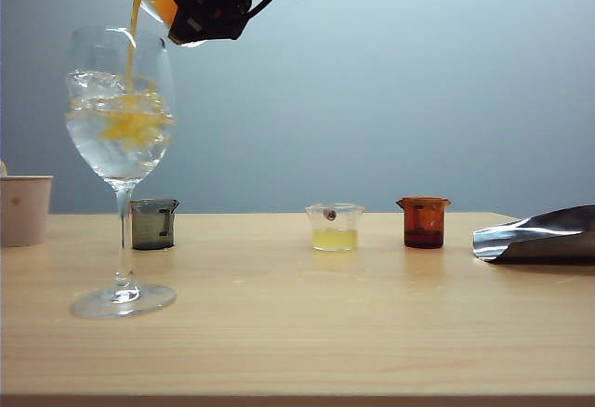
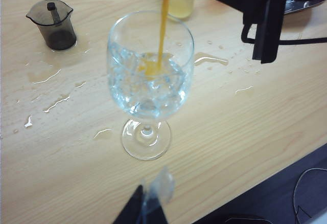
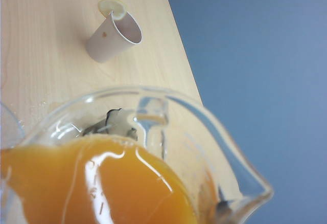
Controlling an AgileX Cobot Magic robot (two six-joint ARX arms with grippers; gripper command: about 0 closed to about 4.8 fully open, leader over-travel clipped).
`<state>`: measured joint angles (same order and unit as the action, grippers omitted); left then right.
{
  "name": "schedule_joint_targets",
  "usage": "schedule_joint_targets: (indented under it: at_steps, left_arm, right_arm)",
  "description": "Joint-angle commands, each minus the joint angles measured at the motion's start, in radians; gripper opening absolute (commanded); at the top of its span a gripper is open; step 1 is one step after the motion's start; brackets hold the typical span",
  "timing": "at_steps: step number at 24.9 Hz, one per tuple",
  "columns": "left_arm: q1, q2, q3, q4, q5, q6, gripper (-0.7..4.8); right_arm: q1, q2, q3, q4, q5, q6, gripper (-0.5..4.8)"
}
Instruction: Pick up the second measuring cup from the left, pour the orange juice inside into the goblet, and finally put the measuring cup back in its original place.
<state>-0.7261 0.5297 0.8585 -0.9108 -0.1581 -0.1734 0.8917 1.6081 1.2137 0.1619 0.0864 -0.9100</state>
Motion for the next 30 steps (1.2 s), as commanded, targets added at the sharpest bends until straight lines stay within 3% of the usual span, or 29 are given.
schedule_joint_targets:
  at_steps: [1,30]
  left_arm:
    - [0.001,-0.001,0.002,0.007,0.001,0.007,-0.05]
    - [0.001,-0.001,0.002,0.008,0.001,0.004,-0.05]
  right_arm:
    - [0.002,-0.006,0.006,0.055,0.002,-0.015,1.35]
    - [0.027,-0.006,0.007,0.102,0.029,-0.225,1.34]
